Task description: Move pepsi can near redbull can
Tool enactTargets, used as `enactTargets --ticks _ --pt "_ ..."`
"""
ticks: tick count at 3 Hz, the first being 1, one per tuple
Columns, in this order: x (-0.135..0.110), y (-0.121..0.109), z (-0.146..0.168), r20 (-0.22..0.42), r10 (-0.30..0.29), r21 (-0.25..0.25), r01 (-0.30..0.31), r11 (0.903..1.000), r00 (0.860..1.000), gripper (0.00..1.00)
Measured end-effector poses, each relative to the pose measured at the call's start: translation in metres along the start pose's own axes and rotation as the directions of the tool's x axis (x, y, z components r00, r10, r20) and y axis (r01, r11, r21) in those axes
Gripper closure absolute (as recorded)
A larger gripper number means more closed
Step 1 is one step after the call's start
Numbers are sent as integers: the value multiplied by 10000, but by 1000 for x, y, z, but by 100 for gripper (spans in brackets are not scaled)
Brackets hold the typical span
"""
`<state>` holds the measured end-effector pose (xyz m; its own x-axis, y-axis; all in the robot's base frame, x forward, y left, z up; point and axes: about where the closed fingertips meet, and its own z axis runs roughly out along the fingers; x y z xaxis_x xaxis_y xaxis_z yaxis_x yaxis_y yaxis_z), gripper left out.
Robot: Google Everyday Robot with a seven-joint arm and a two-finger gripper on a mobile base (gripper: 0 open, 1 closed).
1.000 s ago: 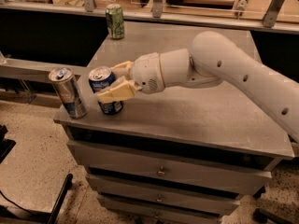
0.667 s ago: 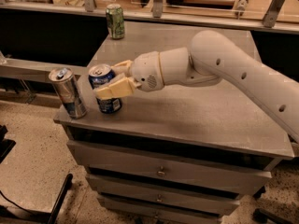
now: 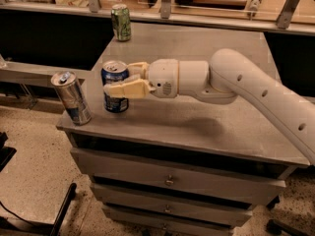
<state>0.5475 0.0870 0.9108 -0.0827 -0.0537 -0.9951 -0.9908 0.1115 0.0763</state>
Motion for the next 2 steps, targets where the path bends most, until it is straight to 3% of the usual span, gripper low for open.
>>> enactTargets --ticks 2 --pt "-3 2 3 141 -155 -53 155 9999 9998 12"
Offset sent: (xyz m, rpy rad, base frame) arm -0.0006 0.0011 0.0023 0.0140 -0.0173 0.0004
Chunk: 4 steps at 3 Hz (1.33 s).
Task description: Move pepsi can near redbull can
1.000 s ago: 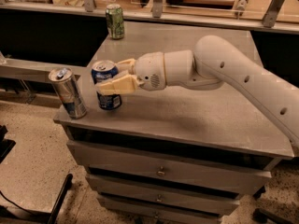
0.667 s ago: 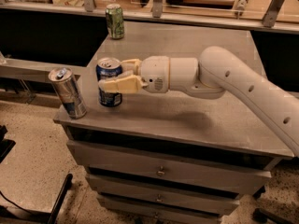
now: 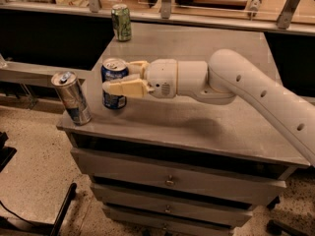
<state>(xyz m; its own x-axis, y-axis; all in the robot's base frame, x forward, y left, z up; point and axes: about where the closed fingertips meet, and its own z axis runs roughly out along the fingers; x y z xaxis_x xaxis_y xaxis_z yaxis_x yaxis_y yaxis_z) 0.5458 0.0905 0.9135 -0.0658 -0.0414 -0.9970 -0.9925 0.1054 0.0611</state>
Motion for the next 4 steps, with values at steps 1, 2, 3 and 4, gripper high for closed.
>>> enactTargets --ticks 1,2,3,4 --pt "0 1 2 -4 -8 -36 8 10000 10000 0" --pt "0 1 2 -4 -8 -38 8 10000 10000 0" --pt "-6 8 -22 -683 -103 403 131 9991 9976 0" --pt "-19 21 -71 -2047 -153 1480 464 9879 9787 0"
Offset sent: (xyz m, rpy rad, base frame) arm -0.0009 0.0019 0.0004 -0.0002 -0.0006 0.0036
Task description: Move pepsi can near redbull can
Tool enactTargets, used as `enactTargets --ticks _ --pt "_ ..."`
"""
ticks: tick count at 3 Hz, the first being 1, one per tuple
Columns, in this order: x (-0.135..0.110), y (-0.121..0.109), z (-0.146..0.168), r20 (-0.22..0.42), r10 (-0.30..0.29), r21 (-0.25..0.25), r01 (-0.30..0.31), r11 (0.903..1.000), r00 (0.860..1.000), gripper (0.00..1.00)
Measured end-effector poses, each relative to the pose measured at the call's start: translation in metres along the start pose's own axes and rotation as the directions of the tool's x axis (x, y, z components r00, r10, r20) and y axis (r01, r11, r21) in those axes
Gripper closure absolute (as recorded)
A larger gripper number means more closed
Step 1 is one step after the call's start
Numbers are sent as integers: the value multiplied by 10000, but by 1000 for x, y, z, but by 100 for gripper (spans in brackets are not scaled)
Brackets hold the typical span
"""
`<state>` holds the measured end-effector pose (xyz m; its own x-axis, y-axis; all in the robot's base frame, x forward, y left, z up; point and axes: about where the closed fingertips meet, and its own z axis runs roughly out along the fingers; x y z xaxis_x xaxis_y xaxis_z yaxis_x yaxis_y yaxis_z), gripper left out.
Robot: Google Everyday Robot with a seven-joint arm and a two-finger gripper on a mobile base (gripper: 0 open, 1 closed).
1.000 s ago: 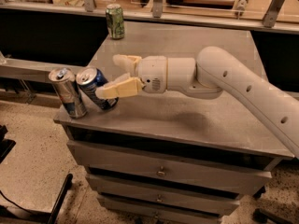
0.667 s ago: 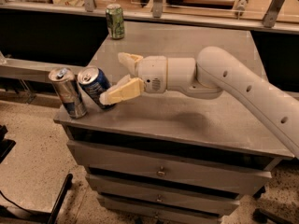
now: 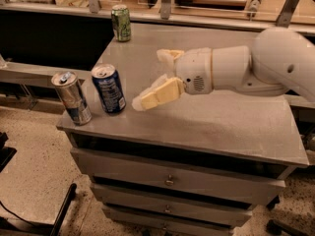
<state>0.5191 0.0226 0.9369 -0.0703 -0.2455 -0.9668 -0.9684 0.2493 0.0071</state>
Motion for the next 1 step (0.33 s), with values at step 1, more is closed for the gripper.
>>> enactTargets --ticks 1 --pt "-9 5 1 -68 -171 29 171 9998 9998 0"
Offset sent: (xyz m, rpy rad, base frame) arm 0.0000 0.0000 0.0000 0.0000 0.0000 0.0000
